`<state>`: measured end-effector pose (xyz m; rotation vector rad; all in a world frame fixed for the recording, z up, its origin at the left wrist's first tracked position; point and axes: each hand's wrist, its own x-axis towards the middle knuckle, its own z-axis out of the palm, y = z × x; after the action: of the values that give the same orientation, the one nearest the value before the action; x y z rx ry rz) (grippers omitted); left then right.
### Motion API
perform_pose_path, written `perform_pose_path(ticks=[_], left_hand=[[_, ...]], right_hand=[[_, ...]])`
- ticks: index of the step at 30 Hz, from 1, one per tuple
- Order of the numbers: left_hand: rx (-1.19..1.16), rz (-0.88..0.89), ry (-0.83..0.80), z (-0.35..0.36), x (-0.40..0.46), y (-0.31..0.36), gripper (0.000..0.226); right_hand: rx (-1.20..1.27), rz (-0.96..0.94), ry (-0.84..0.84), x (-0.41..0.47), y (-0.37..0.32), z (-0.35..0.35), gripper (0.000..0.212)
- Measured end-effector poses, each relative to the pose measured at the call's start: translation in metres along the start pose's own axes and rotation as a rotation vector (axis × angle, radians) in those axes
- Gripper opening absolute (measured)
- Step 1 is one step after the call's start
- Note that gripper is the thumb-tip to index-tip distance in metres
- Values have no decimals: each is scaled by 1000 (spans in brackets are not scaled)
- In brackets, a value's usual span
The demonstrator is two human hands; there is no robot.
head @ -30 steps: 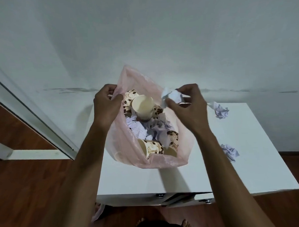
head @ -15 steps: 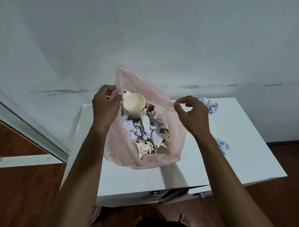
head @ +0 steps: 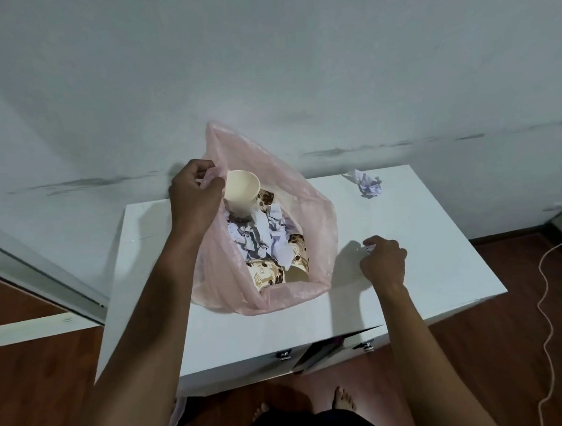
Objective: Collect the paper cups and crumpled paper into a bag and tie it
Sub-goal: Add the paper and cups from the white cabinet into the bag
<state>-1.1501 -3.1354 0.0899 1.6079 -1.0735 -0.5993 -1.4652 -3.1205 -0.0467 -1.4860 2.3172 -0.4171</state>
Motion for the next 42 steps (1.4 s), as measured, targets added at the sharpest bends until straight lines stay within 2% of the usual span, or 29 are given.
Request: perform_pose_path(ticks=[5, 7, 10, 16, 22, 25, 31, 42], left_hand=[[6, -6, -4, -1, 1, 1, 16], [13, -2, 3, -3, 0, 2, 19], [16, 1, 13, -6, 0, 2, 22], [-7, 1, 28, -13, -1, -2, 17], [-7, 12, 36, -23, -1, -5, 14], [-11, 18, 45, -27, 0, -9, 12], [-36, 9, 43, -24, 1, -12, 12], [-17, -10, 63, -5, -1, -6, 15]], right_hand=[[376, -104, 144, -18, -21, -15, 25], [531, -122, 167, -29, -44, -38, 28], [639, -221, 232, -44, -76, -69, 33], [753, -447, 153, -68, -131, -80, 32], [592, -574, -76, -72, -152, -56, 21], [648, -561, -65, -67, -146, -53, 11], [722, -457, 57, -51, -135, -53, 8], [715, -261, 155, 7, -97, -38, 13]])
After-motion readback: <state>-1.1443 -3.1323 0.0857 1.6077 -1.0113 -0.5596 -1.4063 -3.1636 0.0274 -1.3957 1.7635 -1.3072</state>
